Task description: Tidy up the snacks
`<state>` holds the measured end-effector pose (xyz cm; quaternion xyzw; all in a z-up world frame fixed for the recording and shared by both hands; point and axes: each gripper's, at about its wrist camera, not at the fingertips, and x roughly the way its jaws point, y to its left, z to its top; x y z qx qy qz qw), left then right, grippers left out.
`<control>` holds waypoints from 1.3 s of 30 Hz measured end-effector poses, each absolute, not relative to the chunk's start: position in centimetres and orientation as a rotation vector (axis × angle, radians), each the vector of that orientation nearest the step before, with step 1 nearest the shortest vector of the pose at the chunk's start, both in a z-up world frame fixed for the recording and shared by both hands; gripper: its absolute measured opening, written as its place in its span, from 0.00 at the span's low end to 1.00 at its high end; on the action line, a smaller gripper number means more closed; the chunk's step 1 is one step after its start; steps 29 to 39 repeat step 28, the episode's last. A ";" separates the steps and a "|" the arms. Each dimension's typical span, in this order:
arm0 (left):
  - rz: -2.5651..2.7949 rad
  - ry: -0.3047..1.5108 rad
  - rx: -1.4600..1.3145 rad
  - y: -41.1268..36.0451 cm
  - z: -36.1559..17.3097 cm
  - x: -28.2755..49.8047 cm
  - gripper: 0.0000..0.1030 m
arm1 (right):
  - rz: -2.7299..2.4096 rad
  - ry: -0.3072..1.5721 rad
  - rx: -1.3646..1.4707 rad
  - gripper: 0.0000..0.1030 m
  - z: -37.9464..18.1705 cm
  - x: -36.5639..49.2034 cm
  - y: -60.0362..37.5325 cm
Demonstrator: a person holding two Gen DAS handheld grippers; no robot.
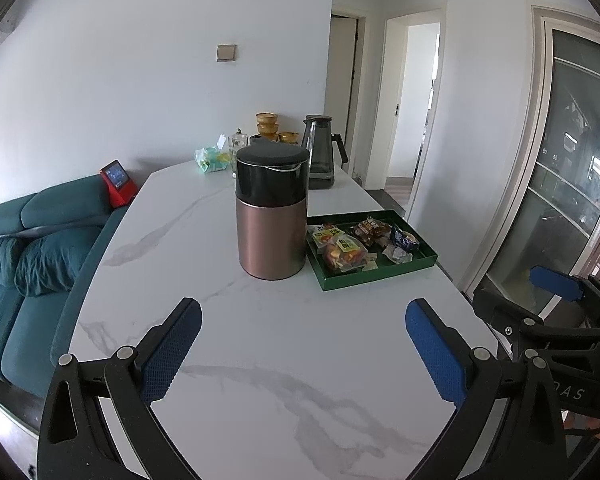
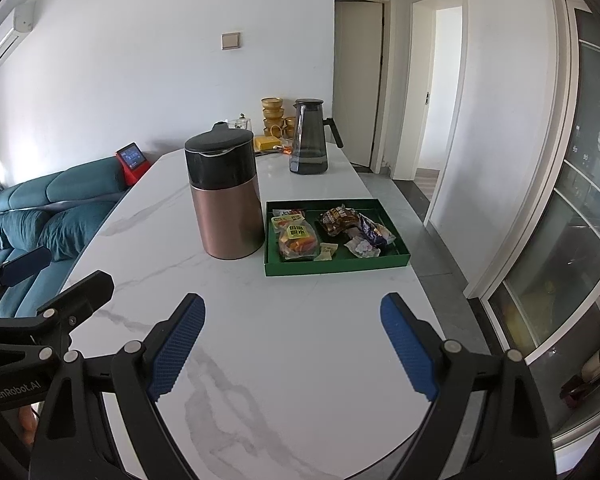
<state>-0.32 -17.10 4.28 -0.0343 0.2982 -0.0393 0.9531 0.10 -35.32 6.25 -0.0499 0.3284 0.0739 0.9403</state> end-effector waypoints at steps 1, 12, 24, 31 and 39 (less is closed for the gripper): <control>-0.080 0.606 -0.069 -17.0 4.3 -0.3 0.97 | 0.150 0.670 -0.103 1.00 6.3 0.1 -35.3; -0.078 0.602 -0.064 -17.1 4.4 -0.3 0.97 | 0.148 0.672 -0.101 1.00 6.2 0.2 -35.4; -0.076 0.602 -0.058 -16.8 4.2 -0.3 0.97 | 0.147 0.672 -0.102 1.00 6.0 0.2 -35.4; -0.075 0.600 -0.054 -17.0 4.1 -0.4 0.97 | 0.148 0.671 -0.100 1.00 6.1 0.2 -35.4; -0.075 0.600 -0.054 -17.0 4.1 -0.4 0.97 | 0.148 0.671 -0.100 1.00 6.1 0.2 -35.4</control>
